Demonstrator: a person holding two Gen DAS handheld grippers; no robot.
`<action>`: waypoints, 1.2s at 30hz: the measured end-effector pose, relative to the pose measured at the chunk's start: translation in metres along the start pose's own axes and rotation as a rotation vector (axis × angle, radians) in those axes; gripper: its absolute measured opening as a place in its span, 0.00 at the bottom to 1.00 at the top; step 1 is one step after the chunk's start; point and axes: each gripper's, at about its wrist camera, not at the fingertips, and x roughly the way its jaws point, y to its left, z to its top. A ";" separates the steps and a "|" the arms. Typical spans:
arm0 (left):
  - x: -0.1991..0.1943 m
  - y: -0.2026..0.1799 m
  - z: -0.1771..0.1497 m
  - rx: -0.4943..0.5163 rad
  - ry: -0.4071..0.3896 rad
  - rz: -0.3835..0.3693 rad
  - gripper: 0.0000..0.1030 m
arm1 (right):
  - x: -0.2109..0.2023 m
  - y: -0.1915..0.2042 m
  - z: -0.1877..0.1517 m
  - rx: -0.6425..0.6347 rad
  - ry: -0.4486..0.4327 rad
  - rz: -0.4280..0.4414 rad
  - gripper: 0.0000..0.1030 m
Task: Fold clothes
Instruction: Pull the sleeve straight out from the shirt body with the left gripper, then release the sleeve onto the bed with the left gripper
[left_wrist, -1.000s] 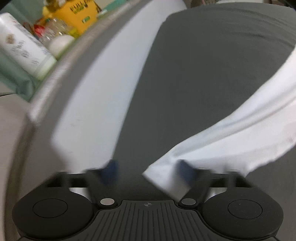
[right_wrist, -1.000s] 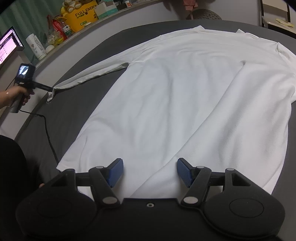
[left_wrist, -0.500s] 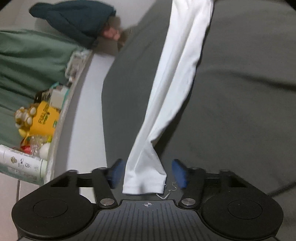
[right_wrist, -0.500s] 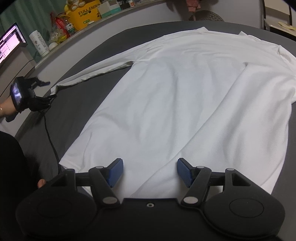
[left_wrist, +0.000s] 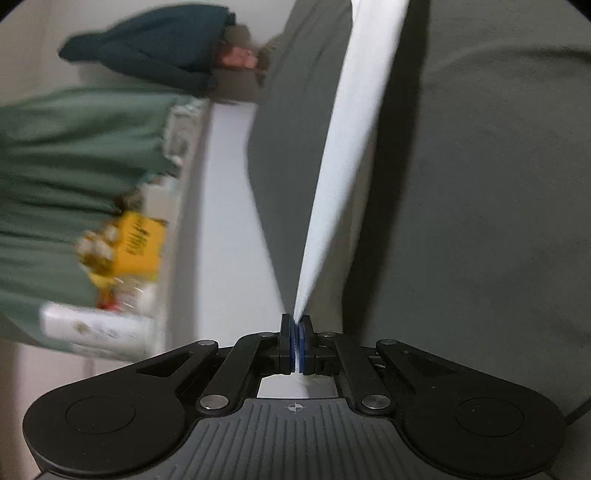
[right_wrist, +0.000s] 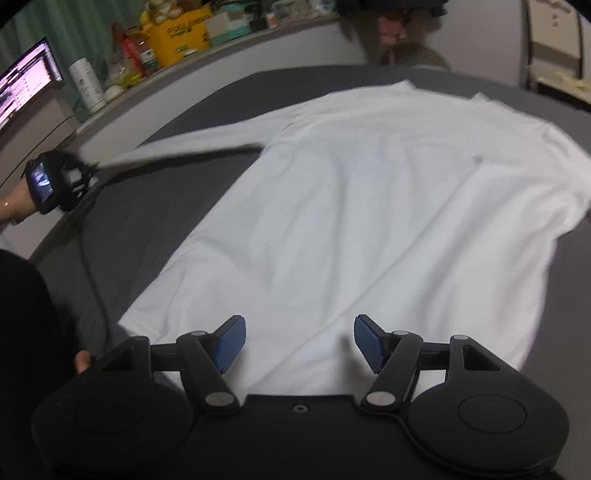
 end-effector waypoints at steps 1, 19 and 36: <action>0.002 -0.003 0.002 -0.008 0.013 -0.037 0.02 | -0.004 -0.005 0.000 0.019 -0.005 -0.024 0.63; -0.132 0.097 0.046 -0.699 -0.237 -0.566 0.95 | -0.042 -0.087 -0.047 0.465 0.262 -0.078 0.50; -0.246 0.013 0.200 -0.577 -0.403 -1.051 0.95 | -0.027 -0.097 -0.036 0.671 0.204 -0.128 0.27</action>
